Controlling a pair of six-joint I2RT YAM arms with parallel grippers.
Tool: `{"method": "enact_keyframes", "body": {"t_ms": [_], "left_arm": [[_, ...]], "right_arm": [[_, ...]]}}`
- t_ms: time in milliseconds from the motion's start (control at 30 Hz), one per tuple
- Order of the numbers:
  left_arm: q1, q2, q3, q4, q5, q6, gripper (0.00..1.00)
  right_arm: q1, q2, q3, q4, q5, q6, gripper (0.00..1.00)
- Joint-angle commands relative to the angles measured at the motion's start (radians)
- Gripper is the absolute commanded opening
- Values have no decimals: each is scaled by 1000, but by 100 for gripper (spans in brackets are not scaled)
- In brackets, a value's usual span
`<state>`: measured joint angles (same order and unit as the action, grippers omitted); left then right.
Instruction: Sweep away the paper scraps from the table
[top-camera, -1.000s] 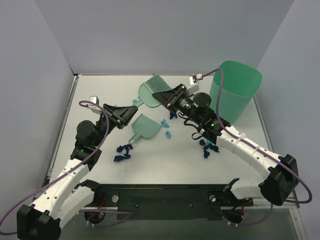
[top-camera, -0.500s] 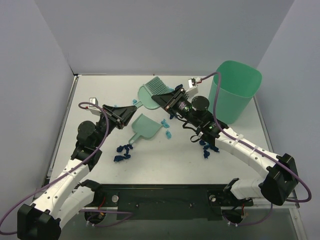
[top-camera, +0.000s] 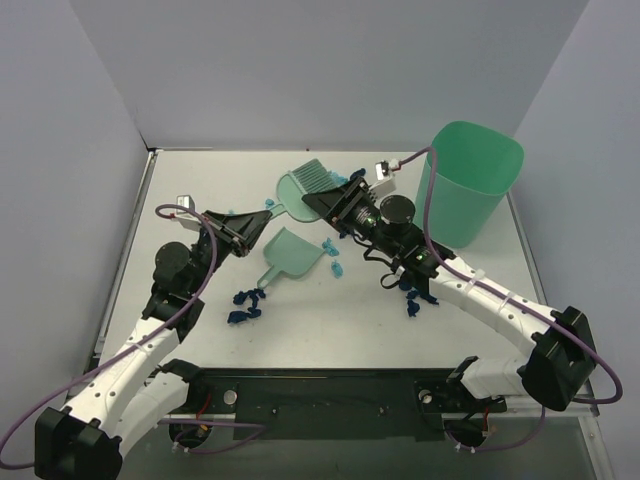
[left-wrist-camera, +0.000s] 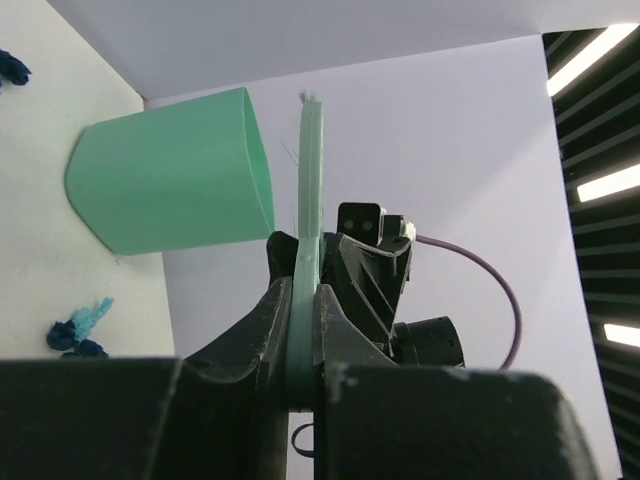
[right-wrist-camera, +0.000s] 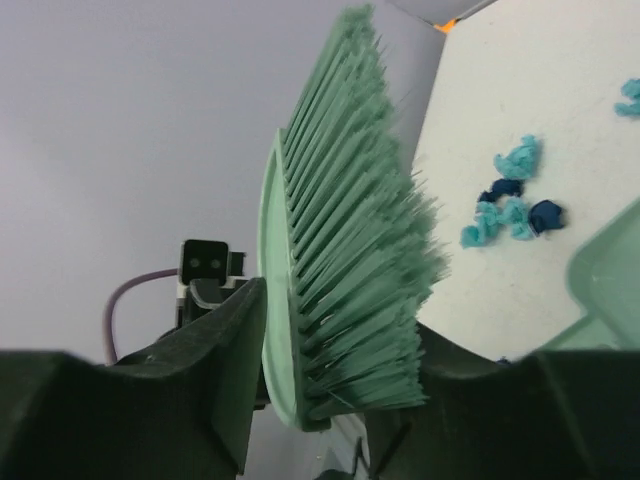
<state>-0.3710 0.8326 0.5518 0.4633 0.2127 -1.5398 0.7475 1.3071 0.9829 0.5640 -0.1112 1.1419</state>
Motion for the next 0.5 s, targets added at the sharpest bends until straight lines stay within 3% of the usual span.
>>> {"method": "enact_keyframes", "body": {"t_ms": [0, 33, 133, 267, 400, 467], "left_arm": [[7, -27, 54, -102, -13, 119, 0], [10, -45, 78, -142, -27, 176, 0], [27, -79, 141, -363, -61, 320, 0], [37, -102, 250, -629, -142, 487, 0], [37, -86, 422, -895, -335, 647, 0], [37, -47, 494, -1039, -422, 699, 0]], "right_arm": [[12, -40, 6, -120, 44, -85, 46], [13, -58, 13, -163, 56, -100, 58], [12, -100, 28, -390, 164, -155, 69], [13, -129, 103, -748, 370, -174, 70], [76, -46, 193, -913, 481, -142, 69], [125, 73, 256, -961, 527, -95, 68]]}}
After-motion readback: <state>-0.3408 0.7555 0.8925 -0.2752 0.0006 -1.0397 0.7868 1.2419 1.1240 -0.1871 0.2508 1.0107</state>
